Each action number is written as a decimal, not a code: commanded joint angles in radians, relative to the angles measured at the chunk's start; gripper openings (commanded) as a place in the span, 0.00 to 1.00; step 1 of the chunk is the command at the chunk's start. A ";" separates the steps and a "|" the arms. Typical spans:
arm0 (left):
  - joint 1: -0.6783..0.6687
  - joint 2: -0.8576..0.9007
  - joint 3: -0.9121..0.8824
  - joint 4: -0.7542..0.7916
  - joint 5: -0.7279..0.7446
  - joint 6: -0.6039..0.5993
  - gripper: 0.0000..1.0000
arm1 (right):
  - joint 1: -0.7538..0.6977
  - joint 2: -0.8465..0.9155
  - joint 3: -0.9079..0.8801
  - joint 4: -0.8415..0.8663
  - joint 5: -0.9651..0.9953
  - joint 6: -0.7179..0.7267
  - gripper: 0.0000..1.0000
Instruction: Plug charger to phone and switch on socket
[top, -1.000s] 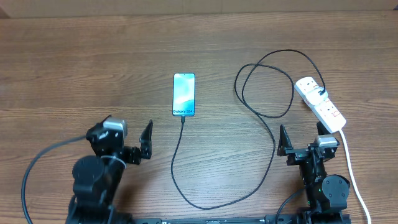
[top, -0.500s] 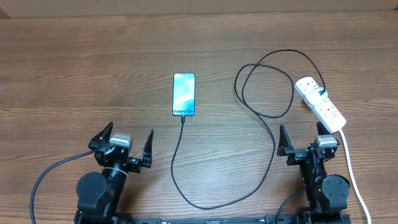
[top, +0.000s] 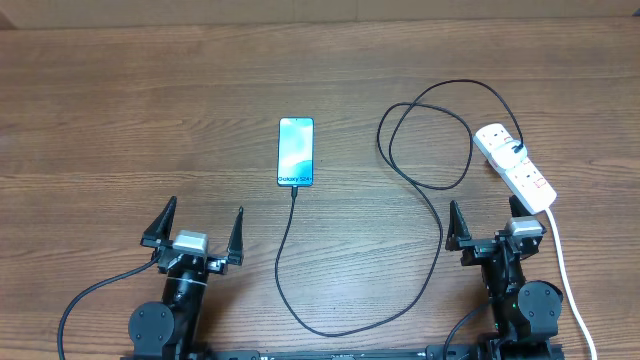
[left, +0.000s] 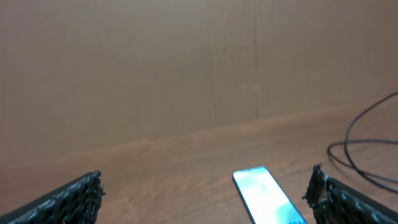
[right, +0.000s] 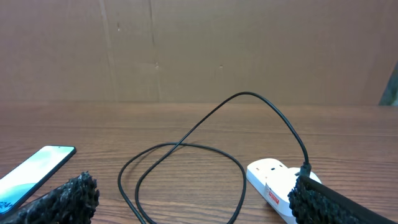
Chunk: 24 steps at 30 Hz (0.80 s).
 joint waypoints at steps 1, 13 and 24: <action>0.017 -0.014 -0.066 0.091 0.037 0.021 1.00 | 0.005 -0.010 -0.011 0.005 0.005 -0.001 1.00; 0.030 -0.014 -0.069 -0.063 0.016 0.029 1.00 | 0.005 -0.010 -0.011 0.005 0.005 -0.001 1.00; 0.034 -0.014 -0.069 -0.096 -0.022 0.003 1.00 | 0.005 -0.010 -0.011 0.005 0.005 -0.001 1.00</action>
